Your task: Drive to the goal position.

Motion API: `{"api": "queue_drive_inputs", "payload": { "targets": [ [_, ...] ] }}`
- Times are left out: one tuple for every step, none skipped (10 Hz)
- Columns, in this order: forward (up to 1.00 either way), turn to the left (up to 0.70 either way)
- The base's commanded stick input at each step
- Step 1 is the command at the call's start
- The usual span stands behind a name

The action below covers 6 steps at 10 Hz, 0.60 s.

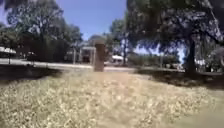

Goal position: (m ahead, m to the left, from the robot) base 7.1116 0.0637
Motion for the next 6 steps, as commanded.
{"api": "queue_drive_inputs", "payload": {
  "targets": [
    [0.7,0.0],
    [0.7,0.0],
    [0.7,0.0],
    [0.7,0.0],
    [0.7,0.0],
    [0.7,0.0]
  ]
}}
